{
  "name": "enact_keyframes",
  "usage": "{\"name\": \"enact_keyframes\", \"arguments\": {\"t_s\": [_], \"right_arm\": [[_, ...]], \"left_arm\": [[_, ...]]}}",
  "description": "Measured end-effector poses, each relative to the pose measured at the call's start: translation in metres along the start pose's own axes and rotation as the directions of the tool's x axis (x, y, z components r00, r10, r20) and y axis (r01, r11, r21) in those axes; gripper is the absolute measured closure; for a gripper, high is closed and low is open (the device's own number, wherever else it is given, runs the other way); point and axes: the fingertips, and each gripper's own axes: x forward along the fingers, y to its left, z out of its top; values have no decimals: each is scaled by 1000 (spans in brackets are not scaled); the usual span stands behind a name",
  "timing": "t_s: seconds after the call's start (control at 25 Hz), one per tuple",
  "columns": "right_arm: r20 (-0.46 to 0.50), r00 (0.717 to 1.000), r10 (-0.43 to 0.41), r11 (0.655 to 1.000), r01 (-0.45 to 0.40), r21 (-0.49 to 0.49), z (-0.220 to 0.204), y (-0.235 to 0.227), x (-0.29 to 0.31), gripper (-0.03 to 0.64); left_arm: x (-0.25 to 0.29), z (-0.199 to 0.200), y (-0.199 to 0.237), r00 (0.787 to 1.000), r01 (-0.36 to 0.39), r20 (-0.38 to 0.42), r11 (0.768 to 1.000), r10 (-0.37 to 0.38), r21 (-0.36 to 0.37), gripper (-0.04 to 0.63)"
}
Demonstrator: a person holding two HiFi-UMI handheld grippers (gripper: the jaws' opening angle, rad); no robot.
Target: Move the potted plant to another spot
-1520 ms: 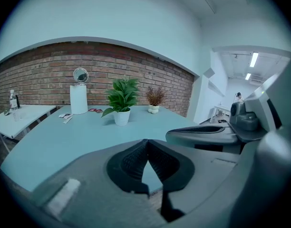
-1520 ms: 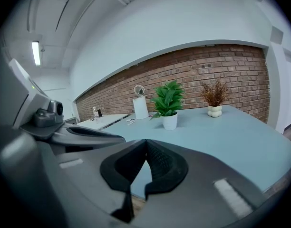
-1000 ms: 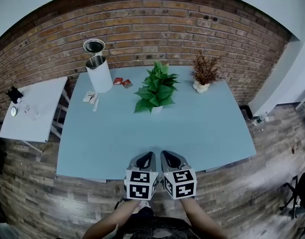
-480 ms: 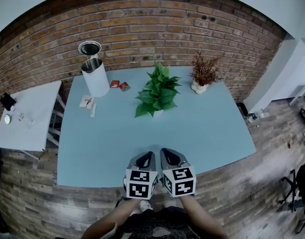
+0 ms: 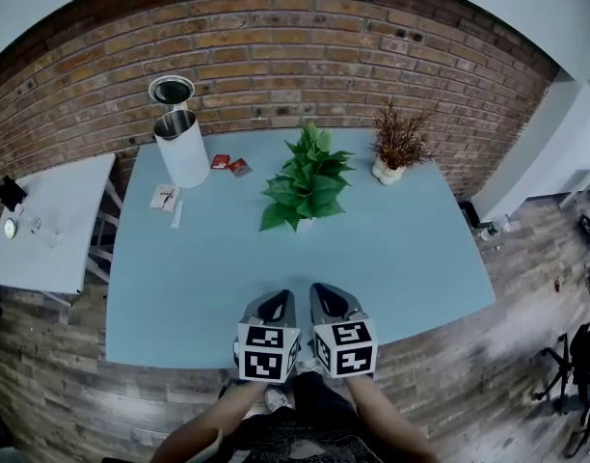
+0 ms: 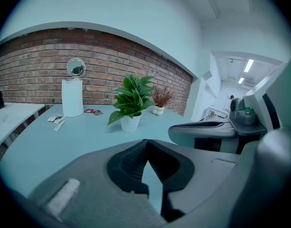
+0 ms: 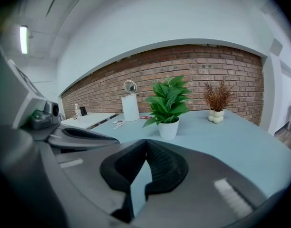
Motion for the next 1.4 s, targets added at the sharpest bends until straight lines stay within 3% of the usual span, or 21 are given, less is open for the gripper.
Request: {"name": "enact_keyframes", "arguments": {"t_s": [0.96, 1.4], "right_arm": [[-44, 998, 46, 999, -47, -21, 20, -42, 84, 609], [-55, 998, 37, 998, -39, -46, 23, -54, 115, 551]], "left_arm": [[67, 31, 35, 997, -82, -14, 996, 82, -34, 598], [81, 38, 46, 995, -100, -20, 994, 99, -46, 598]]}}
